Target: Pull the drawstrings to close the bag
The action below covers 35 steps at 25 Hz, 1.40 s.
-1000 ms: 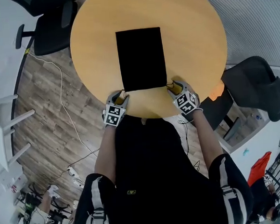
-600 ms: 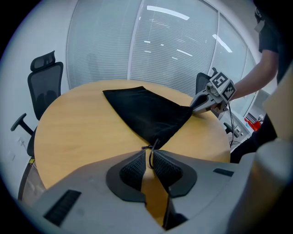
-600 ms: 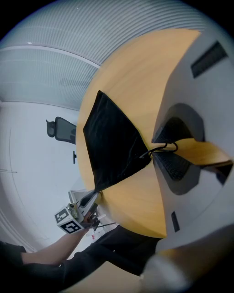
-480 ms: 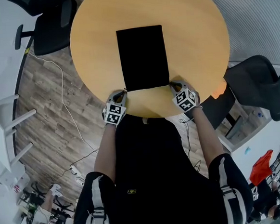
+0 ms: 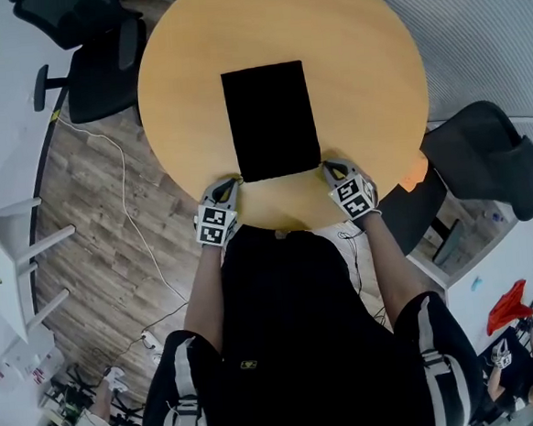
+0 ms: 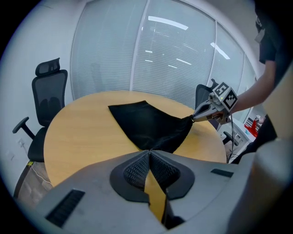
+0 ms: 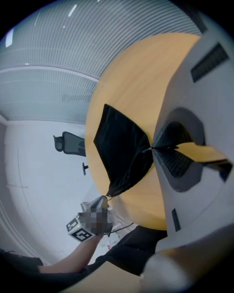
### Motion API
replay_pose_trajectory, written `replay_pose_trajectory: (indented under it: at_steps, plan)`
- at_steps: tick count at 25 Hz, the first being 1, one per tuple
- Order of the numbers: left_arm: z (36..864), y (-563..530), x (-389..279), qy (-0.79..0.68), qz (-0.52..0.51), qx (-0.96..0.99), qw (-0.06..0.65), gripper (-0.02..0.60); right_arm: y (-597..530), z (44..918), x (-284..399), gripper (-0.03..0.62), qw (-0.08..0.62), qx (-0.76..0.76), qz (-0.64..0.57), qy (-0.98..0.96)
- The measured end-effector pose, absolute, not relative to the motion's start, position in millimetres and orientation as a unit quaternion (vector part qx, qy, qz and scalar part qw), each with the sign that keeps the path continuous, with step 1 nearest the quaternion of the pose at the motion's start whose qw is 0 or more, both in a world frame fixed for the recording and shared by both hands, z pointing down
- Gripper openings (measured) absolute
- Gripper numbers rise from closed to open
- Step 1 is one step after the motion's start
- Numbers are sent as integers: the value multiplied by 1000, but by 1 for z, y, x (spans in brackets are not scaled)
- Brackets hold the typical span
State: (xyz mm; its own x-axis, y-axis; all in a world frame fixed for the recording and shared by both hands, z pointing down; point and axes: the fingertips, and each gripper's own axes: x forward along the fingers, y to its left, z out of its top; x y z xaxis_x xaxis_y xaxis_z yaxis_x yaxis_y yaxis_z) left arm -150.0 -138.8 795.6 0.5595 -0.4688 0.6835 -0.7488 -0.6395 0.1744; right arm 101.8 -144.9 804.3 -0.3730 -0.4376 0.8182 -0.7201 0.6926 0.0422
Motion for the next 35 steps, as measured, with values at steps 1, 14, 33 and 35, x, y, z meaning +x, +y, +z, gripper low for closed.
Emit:
replay_pose_trajectory:
  at_steps: [1,14,33,35]
  plan:
    - [789,-143,-151,-360,297,855,225,18,-148,797,100,58,421,366,166,-813]
    - [716,-198,-169,-371,271,874,162,18,-194,708,83,58,327,446,145,-821]
    - [548,-220,-175,-458,202,866,14,18,-224,542,98,58,228,478,-15,-848]
    - [537,-217,-172,-462,198,864,4,18,-223,530,103,58,217,482,-21,-848]
